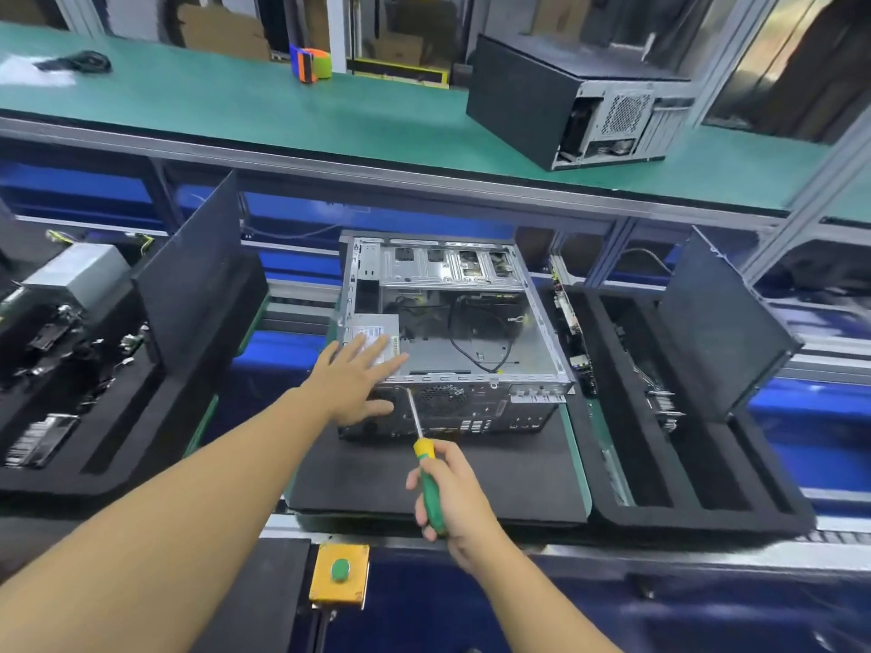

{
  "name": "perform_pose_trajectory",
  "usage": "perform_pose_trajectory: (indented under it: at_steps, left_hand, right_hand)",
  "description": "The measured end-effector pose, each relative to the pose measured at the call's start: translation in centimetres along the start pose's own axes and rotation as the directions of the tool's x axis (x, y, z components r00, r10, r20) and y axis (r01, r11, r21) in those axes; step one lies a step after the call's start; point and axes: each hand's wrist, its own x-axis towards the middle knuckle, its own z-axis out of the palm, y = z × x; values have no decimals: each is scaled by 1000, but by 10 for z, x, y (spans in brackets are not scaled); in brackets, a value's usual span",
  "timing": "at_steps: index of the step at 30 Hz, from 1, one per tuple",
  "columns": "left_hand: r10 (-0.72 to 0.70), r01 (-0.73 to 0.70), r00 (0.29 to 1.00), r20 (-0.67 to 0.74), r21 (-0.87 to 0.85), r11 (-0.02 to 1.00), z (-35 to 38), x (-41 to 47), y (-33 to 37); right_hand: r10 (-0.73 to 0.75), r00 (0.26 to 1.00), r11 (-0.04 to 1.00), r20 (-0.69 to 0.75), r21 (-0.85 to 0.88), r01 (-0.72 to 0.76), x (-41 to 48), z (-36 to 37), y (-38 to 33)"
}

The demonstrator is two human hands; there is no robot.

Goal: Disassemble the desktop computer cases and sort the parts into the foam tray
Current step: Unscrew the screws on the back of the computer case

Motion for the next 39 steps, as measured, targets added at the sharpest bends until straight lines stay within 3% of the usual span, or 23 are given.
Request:
perform_pose_trajectory:
  at_steps: [13,20,34,37,39]
  left_hand:
    - [-29,29,1000,1,-77,997,2,2,1]
    - [-7,7,1000,5,-200,980,0,-2,1]
    - [-4,0,1000,-22,-191,982,1,-2,0]
    - [5,-9,1000,-23,-196,980,2,-2,0]
    - [15,-19,1000,-21,-200,980,1,-3,0]
  right_hand:
    - [-19,989,996,-143,-87,6,1,14,-1]
    - [2,988,999,-156,-35,-7,0,23,4]
    - [49,985,995,-167,89,-35,3,27,2]
    - [186,977,951,-103,268,-153,4,32,-3]
    - [277,959,888,59,365,-279,2,31,-7]
